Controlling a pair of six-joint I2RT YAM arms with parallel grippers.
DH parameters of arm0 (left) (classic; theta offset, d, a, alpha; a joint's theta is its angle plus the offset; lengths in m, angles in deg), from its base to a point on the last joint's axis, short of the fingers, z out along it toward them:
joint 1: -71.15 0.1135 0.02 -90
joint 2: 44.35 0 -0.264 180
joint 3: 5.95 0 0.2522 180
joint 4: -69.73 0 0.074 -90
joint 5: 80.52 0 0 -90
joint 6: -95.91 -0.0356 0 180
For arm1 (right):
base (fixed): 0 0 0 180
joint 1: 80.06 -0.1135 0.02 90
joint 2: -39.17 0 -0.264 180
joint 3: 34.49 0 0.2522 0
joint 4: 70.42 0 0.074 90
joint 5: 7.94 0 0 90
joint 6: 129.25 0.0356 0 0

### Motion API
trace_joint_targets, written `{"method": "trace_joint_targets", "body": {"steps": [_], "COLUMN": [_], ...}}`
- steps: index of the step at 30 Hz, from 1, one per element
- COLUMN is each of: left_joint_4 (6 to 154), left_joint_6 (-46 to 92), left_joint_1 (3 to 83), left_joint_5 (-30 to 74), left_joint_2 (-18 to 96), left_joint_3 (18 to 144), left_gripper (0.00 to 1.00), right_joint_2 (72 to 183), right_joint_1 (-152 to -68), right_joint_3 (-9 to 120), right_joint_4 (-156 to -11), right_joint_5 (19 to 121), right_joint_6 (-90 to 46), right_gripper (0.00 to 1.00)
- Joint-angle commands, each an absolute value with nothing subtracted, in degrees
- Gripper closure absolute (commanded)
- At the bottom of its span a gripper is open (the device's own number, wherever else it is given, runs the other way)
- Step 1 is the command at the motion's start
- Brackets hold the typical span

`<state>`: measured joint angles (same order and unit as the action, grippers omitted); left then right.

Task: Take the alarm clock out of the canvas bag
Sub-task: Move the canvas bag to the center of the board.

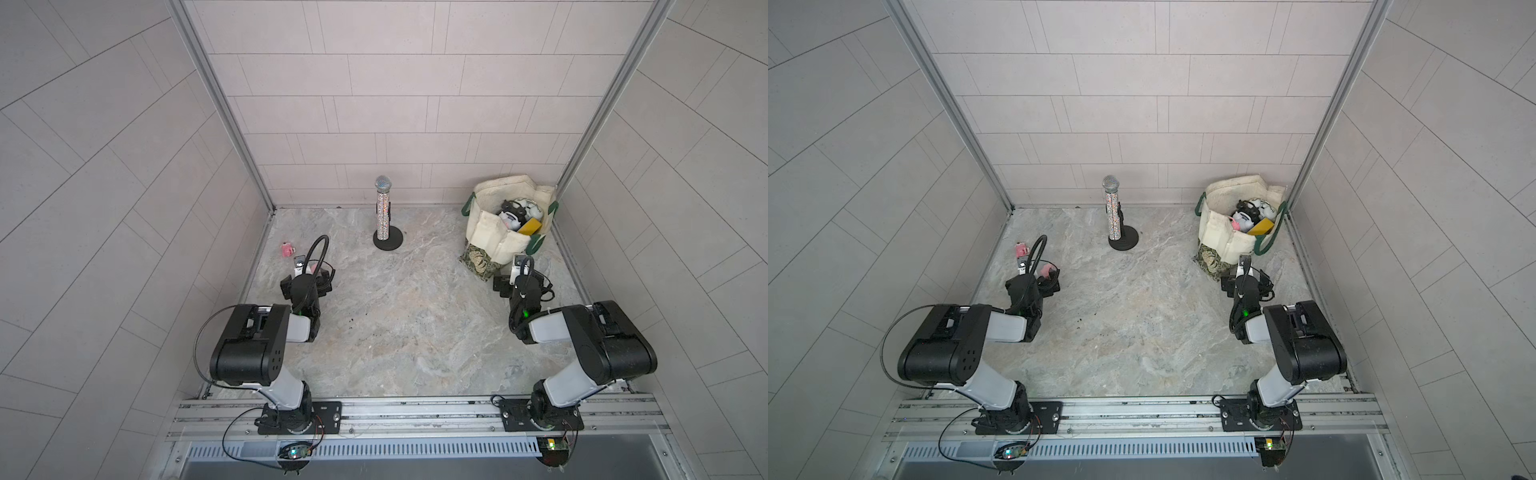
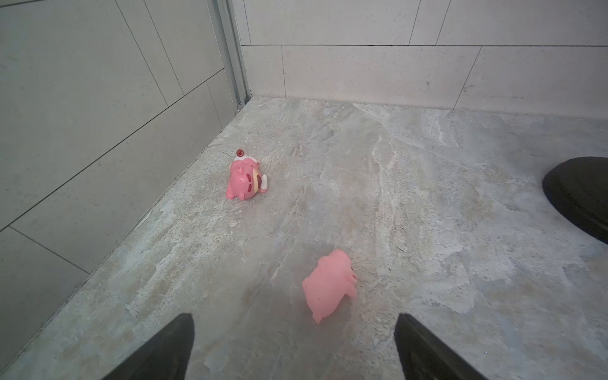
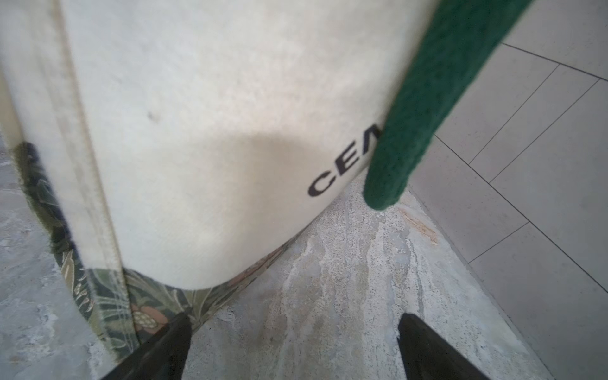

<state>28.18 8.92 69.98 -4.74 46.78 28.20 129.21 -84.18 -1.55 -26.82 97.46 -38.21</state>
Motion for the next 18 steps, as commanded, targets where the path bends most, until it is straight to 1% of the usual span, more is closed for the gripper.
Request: {"method": "trace_joint_targets", "body": {"steps": [1, 18], "left_joint_4": [28.1, 28.2], "left_joint_6": [9.0, 9.1], "left_joint_1": [69.5, 69.5], "left_joint_5": [-5.1, -5.2], "left_joint_2": [46.4, 46.4], "left_joint_3": [29.1, 29.1], "left_gripper": [0.00, 0.00], "right_joint_2": [129.6, 129.7], "right_joint_1": [-84.3, -84.3], "right_joint_3": [-0.6, -0.3], "right_joint_4": [-26.8, -27.5], "right_joint_5": [97.3, 97.0], "right_joint_6": [-38.8, -38.7], "right_gripper": [0.00, 0.00]}}
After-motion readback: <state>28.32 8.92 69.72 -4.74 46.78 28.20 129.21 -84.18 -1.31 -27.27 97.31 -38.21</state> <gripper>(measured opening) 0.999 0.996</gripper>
